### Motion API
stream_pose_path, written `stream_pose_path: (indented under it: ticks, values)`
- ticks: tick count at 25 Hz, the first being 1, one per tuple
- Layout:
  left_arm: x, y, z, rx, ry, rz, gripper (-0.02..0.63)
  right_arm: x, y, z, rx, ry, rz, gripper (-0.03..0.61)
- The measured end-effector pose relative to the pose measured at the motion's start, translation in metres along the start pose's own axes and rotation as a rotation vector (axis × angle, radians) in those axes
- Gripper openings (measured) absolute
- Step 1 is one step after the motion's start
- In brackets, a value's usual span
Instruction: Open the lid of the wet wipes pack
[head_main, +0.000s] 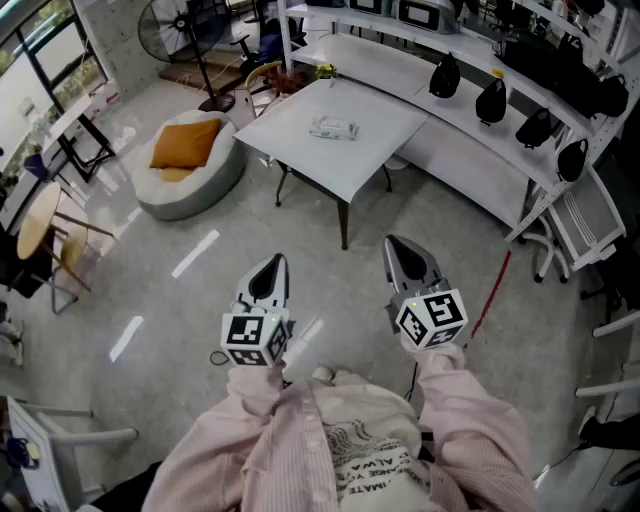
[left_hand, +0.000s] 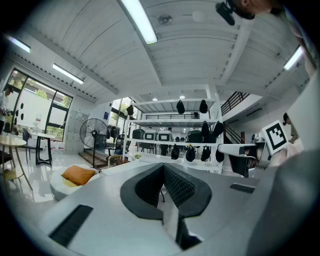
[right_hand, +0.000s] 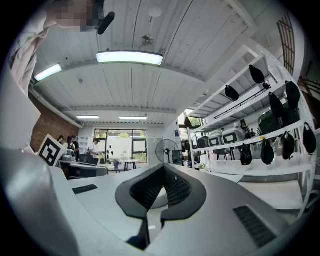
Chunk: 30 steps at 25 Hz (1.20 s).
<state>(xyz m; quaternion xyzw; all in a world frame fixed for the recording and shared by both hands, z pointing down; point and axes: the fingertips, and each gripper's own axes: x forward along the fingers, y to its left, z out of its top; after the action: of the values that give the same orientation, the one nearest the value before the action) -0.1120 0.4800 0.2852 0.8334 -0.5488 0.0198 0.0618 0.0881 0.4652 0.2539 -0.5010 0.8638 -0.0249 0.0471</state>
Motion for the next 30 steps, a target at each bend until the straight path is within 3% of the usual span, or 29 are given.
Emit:
stream_pose_path:
  ticks: [5,14,17,24,30]
  values:
    - [0.002,-0.009,0.001,-0.006,-0.011,0.004,0.000,-0.009,-0.011,-0.001,0.020,-0.009,0.003,-0.002]
    - [0.007,-0.026,-0.010,-0.007,-0.001,0.005,0.000,-0.012,-0.020,-0.009,0.102,-0.049,0.097,0.005]
    - [0.011,-0.028,-0.014,-0.009,0.005,0.008,0.000,-0.009,-0.025,-0.017,0.122,-0.034,0.104,0.092]
    - [0.036,-0.017,-0.015,-0.017,0.010,0.024,0.000,0.012,-0.044,-0.027,0.109,-0.013,0.103,0.109]
    - [0.076,-0.009,-0.024,-0.022,0.027,-0.014,0.000,0.043,-0.064,-0.039,0.124,-0.001,0.102,0.123]
